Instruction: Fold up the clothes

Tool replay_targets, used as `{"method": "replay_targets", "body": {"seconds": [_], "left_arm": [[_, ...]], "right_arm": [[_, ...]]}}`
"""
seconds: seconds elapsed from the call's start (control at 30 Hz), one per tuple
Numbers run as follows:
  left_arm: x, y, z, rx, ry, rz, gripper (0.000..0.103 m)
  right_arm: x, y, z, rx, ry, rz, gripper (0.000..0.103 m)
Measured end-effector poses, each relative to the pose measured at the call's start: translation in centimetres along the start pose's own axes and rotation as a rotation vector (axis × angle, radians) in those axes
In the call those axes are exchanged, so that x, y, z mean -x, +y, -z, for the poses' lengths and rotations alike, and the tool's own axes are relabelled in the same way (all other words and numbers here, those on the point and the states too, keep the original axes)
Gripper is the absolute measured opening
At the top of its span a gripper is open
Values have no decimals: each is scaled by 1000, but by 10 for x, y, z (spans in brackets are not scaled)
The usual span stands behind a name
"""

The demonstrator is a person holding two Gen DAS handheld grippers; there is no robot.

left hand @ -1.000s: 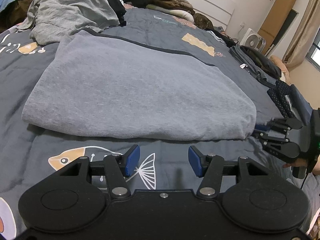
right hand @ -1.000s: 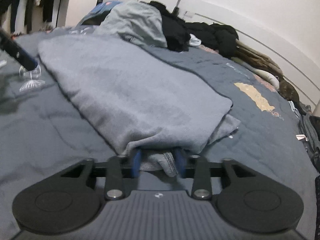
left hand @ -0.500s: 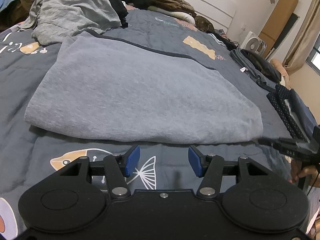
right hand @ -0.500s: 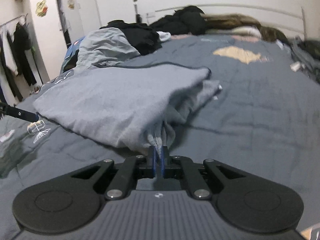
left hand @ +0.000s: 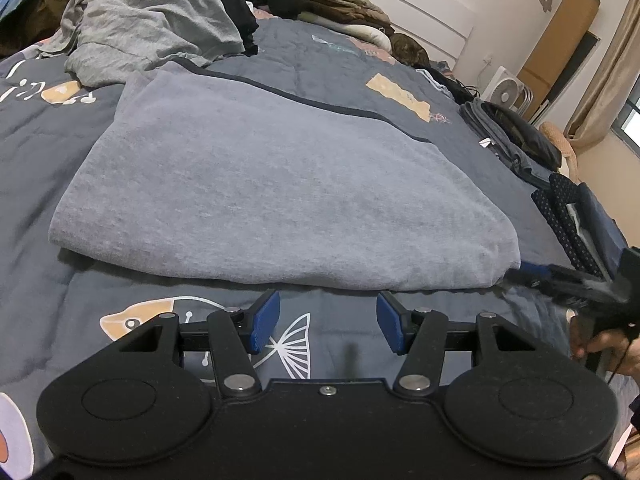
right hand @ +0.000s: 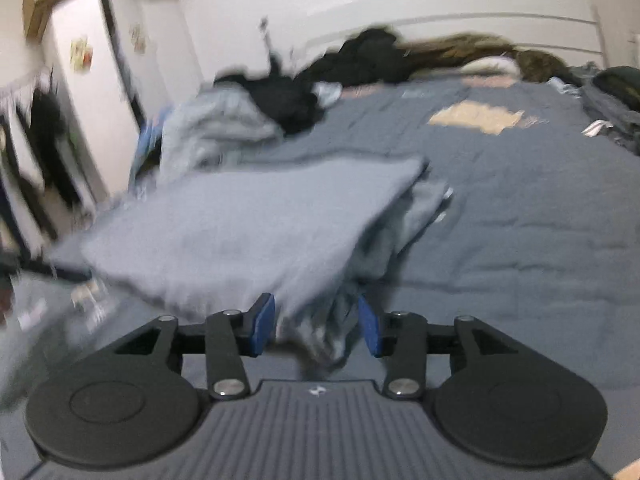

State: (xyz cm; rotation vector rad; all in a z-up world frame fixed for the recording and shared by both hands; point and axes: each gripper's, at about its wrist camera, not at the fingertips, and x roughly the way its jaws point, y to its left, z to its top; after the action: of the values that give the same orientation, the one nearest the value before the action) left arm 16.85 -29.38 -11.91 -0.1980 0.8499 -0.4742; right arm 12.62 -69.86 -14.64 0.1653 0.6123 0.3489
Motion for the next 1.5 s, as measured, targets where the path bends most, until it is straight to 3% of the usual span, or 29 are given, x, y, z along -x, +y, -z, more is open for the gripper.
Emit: {"method": "replay_targets", "body": {"seconds": [0.07,0.1,0.13,0.17,0.23,0.37,0.43,0.63,0.87,0.97,1.13,1.33,1.5], "left_arm": [[0,0,0,-1,-1,0,53],[0,0,0,-1,-1,0,53],[0,0,0,-1,-1,-1,53],[0,0,0,-1,-1,-1,53],[0,0,0,3,-1,-2,53],[1,1,-1,7,-3,-2,53],[2,2,-1,8,-4,-1,53],[3,3,-2,9,-1,0,53],[5,9,-6,23,-13,-22,55],[8,23,-10,101,-34,-40,55],[16,58,-10,326,-78,-22,55],[26,119,4,696,-155,1,59],[20,145,12,826,-184,-41,59]], "right_arm": [[-13,5,2,20,30,11,45],[-19,8,3,32,38,19,38],[-20,12,4,49,20,32,22],[-18,16,3,70,-1,34,13],[-11,16,-2,50,-34,25,10],[10,-10,-7,-156,-125,-59,8],[18,-22,-4,-225,-130,-83,7],[4,-45,17,-355,78,-27,7],[30,-40,-1,-312,3,11,10],[41,-34,-10,-402,-58,31,13],[43,-11,-7,-698,-150,3,42],[34,19,11,-900,-201,-12,52],[17,28,22,-940,-164,52,53]]}}
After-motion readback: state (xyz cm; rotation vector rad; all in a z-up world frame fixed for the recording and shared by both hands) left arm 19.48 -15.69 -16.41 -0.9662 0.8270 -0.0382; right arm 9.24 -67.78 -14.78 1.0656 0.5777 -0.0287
